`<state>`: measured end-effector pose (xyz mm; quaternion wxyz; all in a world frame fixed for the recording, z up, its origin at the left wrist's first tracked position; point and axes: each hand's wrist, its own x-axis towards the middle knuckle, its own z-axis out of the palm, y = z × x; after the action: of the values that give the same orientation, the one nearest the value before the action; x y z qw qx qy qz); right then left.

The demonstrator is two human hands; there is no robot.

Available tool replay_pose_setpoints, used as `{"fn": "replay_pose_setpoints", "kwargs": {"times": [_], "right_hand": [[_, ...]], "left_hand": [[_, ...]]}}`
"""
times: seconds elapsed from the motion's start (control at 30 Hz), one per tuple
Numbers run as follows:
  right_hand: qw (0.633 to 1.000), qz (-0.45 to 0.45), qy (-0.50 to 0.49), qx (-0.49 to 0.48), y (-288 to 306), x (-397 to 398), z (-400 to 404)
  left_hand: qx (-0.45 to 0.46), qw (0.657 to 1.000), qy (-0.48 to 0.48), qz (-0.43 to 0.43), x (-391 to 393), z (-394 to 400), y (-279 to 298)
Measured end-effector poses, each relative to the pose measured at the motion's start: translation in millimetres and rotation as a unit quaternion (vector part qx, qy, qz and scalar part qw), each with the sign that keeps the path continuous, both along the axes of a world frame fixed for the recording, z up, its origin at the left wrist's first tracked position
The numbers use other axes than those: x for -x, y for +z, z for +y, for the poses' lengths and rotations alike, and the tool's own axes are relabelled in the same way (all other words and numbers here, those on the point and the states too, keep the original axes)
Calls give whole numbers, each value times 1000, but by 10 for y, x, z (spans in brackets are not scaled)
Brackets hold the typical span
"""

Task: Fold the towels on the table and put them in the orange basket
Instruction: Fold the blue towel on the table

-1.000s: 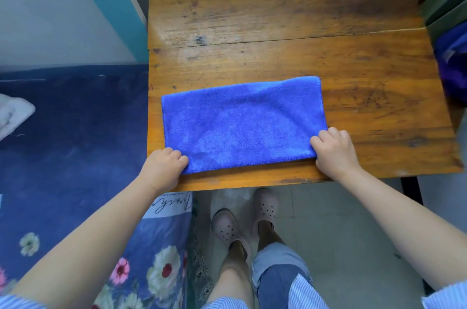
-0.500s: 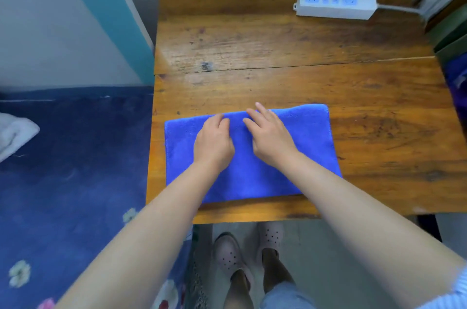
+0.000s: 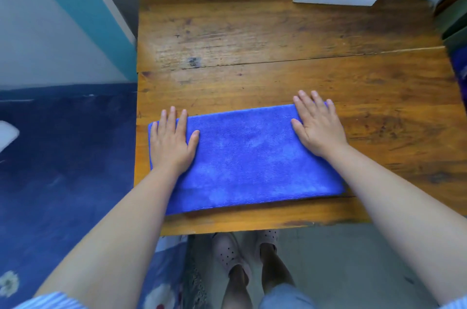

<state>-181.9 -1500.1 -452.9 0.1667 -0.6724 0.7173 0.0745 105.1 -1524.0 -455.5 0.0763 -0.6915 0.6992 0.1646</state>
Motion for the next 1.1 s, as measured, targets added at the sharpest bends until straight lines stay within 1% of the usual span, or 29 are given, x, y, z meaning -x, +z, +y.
{"fn": "replay_pose_setpoints", "kwargs": {"times": [0.1, 0.17, 0.2, 0.27, 0.3, 0.33, 0.37, 0.43, 0.53, 0.6, 0.63, 0.7, 0.83, 0.9, 1.03, 1.1], "right_hand": [[998, -6, -63, -29, 13, 258, 60], [997, 7, -69, -44, 10, 354, 74], [996, -1, -81, -49, 15, 366, 71], [991, -44, -125, -24, 62, 331, 126], [986, -68, -153, 3, 118, 279, 192], [979, -83, -181, 33, 142, 213, 217], [969, -73, -226, 64, 293, 163, 589], [964, -63, -246, 84, 301, -4, 782], [954, -57, -291, 49, 277, -267, 835], [950, -47, -306, 26, 282, -354, 810], [948, -52, -314, 14, 291, -369, 794], [936, -76, -342, -7, 308, -385, 766], [886, -156, -435, -32, 356, -348, 633], [866, -192, -461, -35, 362, -290, 590], [849, -269, -453, -21, 433, -197, 585], [859, -311, -407, -25, 566, -222, 599]], "left_hand": [[-8, 1000, 15, 11, -141, -31, -16], [-19, 999, 34, 23, -194, -71, -48], [-25, 998, 54, 24, -198, -93, -56], [-22, 996, 85, 4, -173, -139, -49], [-8, 996, 83, -21, -155, -147, -34], [7, 997, 72, -33, -128, -162, -6], [13, 999, 21, -34, -14, 35, 103], [24, 998, -50, -16, 132, 159, 148], [17, 990, -138, 25, 401, 327, 128], [-3, 986, -166, 32, 544, 380, 100], [-16, 986, -163, 33, 590, 415, 82], [-27, 987, -154, 27, 631, 487, 45], [-25, 988, -150, 28, 632, 502, 24], [-25, 988, -151, 24, 637, 500, 31], [-28, 987, -154, 21, 644, 493, 38], [-36, 985, -164, 38, 639, 476, 77]]}}
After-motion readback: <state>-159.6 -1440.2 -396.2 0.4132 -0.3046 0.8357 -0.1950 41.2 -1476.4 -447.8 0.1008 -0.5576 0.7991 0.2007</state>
